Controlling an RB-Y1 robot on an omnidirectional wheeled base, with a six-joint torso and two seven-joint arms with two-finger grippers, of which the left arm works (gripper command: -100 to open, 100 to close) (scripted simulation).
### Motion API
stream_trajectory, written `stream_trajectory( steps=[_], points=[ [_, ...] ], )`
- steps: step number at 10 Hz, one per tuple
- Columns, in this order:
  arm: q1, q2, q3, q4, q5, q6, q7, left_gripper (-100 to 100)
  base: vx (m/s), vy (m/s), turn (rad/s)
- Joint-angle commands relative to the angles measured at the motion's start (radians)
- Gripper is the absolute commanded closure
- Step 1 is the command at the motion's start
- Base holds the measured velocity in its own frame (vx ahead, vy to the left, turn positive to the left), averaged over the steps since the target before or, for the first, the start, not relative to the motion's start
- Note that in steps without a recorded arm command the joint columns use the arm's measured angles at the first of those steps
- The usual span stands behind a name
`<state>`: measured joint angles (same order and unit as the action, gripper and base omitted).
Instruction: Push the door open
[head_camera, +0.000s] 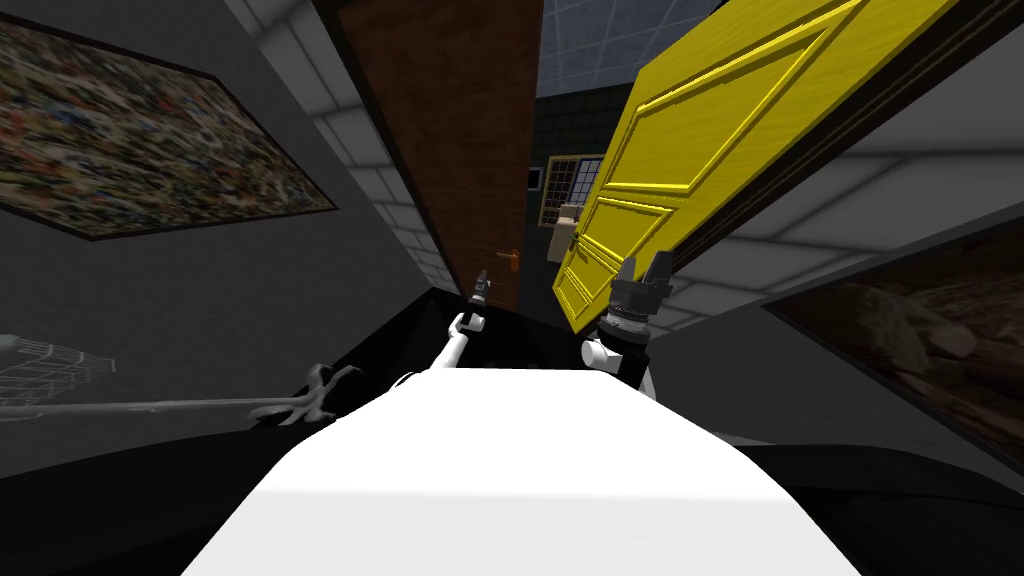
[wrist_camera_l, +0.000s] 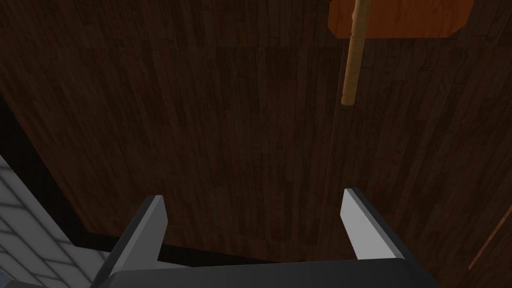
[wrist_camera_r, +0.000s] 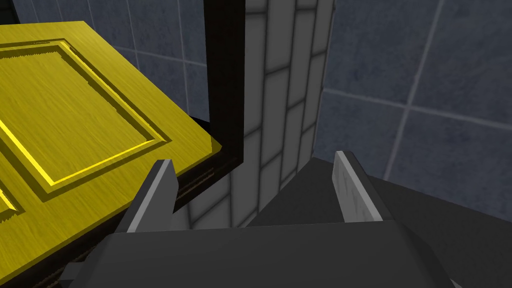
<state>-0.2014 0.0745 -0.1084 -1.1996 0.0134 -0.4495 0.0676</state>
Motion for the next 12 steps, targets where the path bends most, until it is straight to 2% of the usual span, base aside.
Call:
stream_trajectory(
  steps=[1, 9, 12],
  points=[
    [-0.012, -0.002, -0.001, 0.028, 0.002, -0.001, -0.001, -100, 0.066, 0.028, -0.013],
    [-0.141, -0.022, -0.013, 0.259, 0.025, -0.005, -0.011, -100, 0.085, 0.04, -0.045],
    [-0.181, -0.032, -0.017, 0.332, 0.033, -0.006, -0.014, -100, 0.087, 0.039, -0.039]
  ],
)
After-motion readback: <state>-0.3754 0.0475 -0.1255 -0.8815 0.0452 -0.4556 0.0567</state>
